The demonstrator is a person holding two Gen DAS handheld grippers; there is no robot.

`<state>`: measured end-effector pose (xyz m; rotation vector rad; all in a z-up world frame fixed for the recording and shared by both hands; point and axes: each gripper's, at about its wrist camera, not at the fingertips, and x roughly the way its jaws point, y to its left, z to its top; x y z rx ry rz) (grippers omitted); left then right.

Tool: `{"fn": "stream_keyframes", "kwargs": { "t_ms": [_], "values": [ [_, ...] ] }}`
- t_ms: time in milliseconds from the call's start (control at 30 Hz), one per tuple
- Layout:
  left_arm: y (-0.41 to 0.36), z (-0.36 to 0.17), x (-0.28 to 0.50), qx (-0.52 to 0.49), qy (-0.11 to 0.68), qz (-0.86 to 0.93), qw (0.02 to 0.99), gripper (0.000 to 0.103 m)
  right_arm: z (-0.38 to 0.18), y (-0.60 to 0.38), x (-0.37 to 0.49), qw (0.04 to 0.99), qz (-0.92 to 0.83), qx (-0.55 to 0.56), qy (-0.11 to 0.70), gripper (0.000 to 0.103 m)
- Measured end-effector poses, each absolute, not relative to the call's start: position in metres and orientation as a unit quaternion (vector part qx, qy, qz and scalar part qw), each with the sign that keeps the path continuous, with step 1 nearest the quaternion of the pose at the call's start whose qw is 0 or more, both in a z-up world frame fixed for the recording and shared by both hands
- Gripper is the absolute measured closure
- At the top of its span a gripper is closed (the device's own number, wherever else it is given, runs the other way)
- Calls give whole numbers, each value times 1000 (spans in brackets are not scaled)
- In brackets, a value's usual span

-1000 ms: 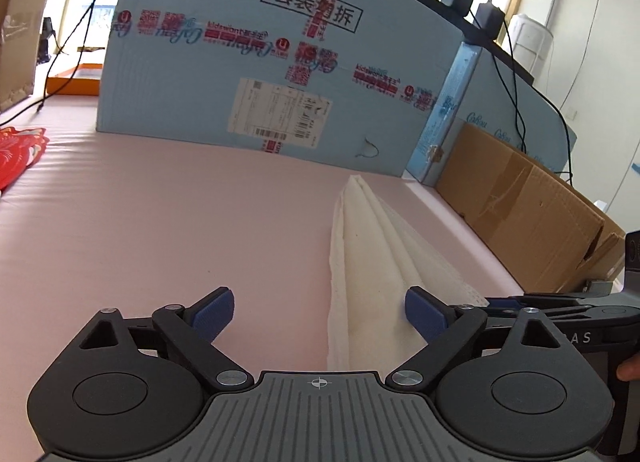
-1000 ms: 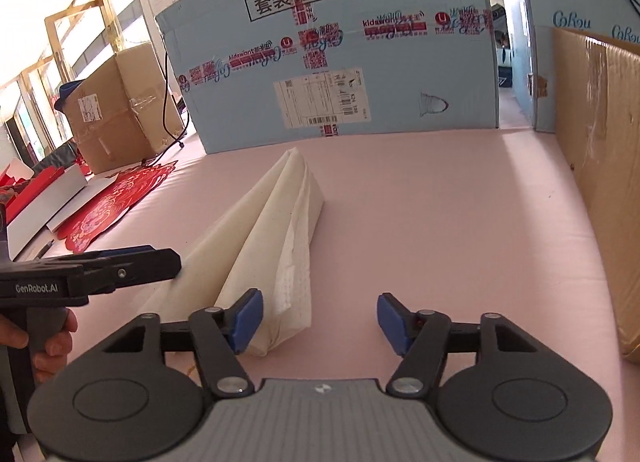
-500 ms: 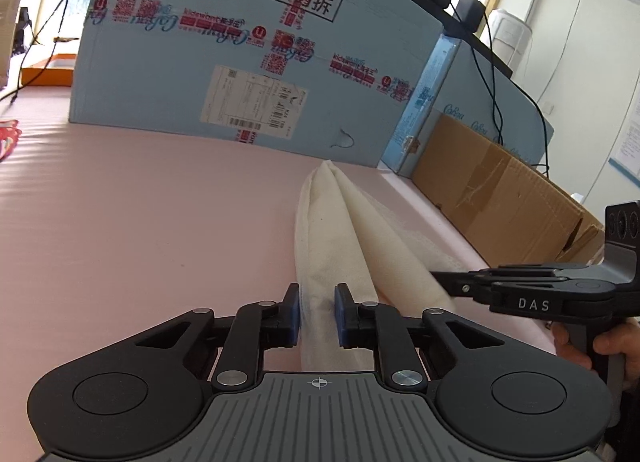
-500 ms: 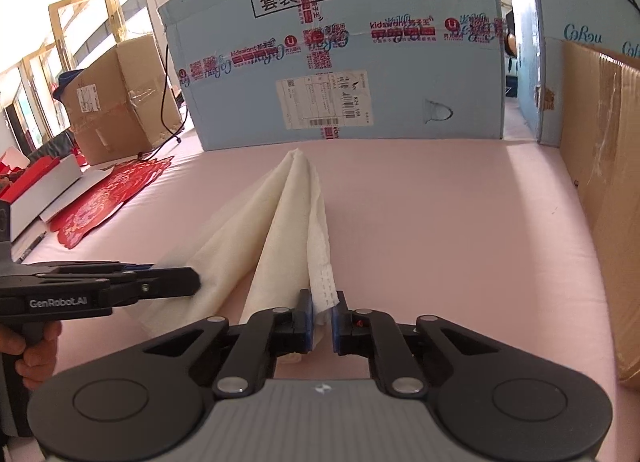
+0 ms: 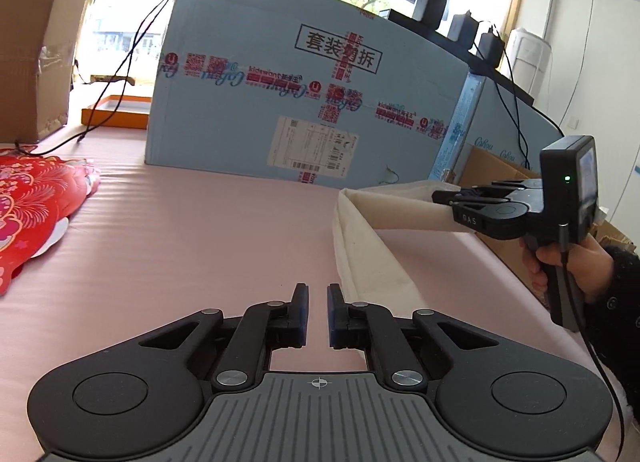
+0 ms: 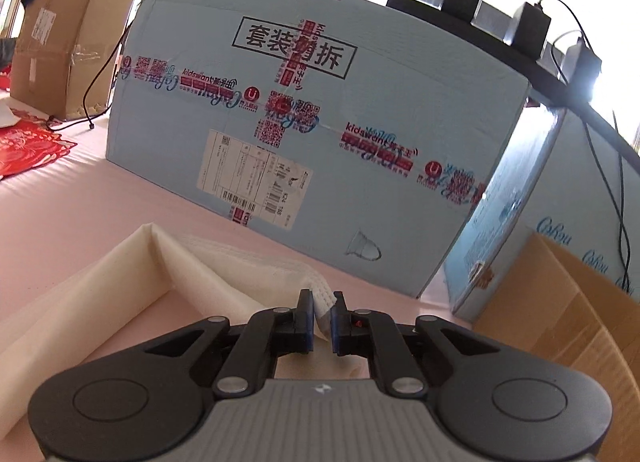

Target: Fold shopping bag

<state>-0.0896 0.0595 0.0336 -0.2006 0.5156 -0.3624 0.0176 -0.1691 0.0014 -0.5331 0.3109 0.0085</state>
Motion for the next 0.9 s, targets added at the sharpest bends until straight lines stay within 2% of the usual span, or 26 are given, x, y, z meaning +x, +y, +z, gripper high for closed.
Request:
{"fn": "stream_keyframes", "kwargs": {
  "t_ms": [133,200,267,300,333,367,400,467,533,700,900],
  "values": [
    [62,33,-88,-106,250,-178,946,95,-2,-162,41,947,-31,-285,146,90],
    [61,30,-86,-112,251,-181,944,94,-2,-167,50,950,-47,-271,150,79],
    [60,28,-84,-121,251,-180,943,93,0,-175,55,954,-59,-249,157,50],
    [60,27,-82,-127,250,-182,942,91,2,-181,57,957,-59,-235,159,43],
    [60,26,-80,-134,251,-181,941,83,4,-185,56,959,-58,-225,160,33],
    [60,25,-78,-143,250,-178,941,71,7,-192,54,964,-54,-204,164,31],
    [61,25,-76,-153,247,-175,941,63,11,-199,52,968,-51,-183,168,31],
    [60,25,-73,-171,243,-173,939,42,21,-212,46,974,-45,-135,176,29],
    [56,24,-69,-176,243,-176,937,31,30,-226,38,979,-37,-88,181,28],
    [41,17,-54,-178,267,-196,926,30,43,-239,5,979,40,0,197,28],
    [34,5,-49,-172,283,-197,923,30,21,-195,13,944,168,26,282,30]
  ]
}}
